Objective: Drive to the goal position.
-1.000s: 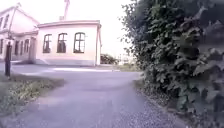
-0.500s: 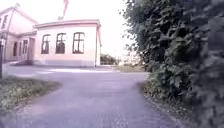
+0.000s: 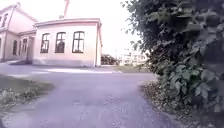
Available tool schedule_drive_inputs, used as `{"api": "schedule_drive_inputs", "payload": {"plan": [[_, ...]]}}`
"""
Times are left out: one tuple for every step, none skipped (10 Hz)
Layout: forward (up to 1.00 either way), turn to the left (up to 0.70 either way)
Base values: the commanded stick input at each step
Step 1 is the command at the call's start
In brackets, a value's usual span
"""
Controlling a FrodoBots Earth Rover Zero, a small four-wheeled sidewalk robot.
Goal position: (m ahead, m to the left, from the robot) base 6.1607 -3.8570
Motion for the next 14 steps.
{"api": "schedule_drive_inputs", "payload": {"plan": [[0.70, 0.00], [0.70, 0.00], [0.70, 0.00], [0.70, 0.05], [0.70, 0.08], [0.70, 0.03], [0.70, 0.00], [0.70, 0.00], [0.70, 0.05], [0.70, 0.12], [0.70, 0.03], [0.70, 0.00], [0.70, 0.07], [0.70, 0.13]]}}
